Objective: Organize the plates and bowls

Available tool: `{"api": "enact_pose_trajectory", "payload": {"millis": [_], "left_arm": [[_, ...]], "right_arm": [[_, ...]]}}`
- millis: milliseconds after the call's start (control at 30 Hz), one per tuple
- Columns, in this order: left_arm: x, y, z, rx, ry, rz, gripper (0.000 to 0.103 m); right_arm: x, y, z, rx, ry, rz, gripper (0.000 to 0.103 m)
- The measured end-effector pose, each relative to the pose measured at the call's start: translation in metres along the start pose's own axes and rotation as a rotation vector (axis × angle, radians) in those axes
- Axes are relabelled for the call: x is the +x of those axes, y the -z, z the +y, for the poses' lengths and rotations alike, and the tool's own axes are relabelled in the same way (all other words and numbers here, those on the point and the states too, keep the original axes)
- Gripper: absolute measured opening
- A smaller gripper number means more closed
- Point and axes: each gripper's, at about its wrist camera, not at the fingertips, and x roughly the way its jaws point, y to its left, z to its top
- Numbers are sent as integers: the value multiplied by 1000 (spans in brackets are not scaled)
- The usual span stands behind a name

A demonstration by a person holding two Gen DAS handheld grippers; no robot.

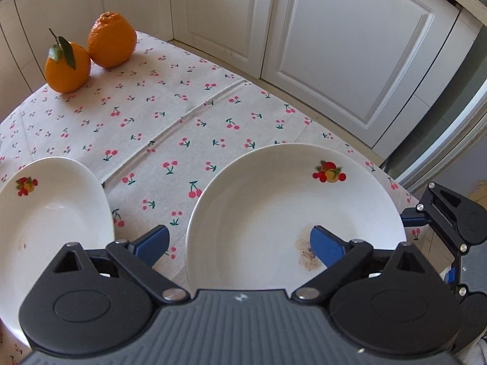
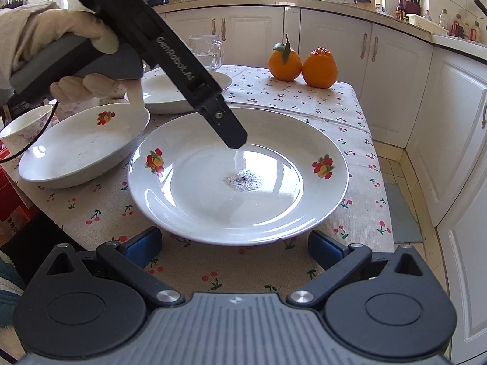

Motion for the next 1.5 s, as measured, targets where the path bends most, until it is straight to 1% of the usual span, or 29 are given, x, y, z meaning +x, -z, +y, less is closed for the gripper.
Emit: {"api": "enact_pose_trajectory", "payload": {"millis": [167, 200, 267, 333, 467, 800, 1167, 1300, 1500], "left_arm": [[14, -9, 8, -5, 48, 54, 71], [15, -10, 8, 1, 59, 59, 71], [16, -11, 7, 19, 57, 67, 70], [17, -12, 7, 33, 53, 72, 68], [17, -12, 7, 42, 58, 85, 67], [22, -19, 8, 53, 65, 87, 67], [33, -44, 15, 61, 65, 70, 67], [37, -55, 19, 66, 67, 52, 67], [46, -70, 24, 63, 72, 49, 67]], "right_arm": [[0, -1, 0, -1, -5, 3, 103], [0, -1, 0, -1, -6, 4, 103], [0, -2, -1, 1, -9, 9, 103], [-1, -3, -2, 4, -5, 10, 98], [-1, -6, -3, -1, -12, 19, 93], [3, -14, -5, -14, -22, 60, 93], [13, -26, -26, -15, -19, 82, 93], [19, -31, -36, -5, -15, 80, 93], [26, -36, -49, 15, -8, 78, 93]]}}
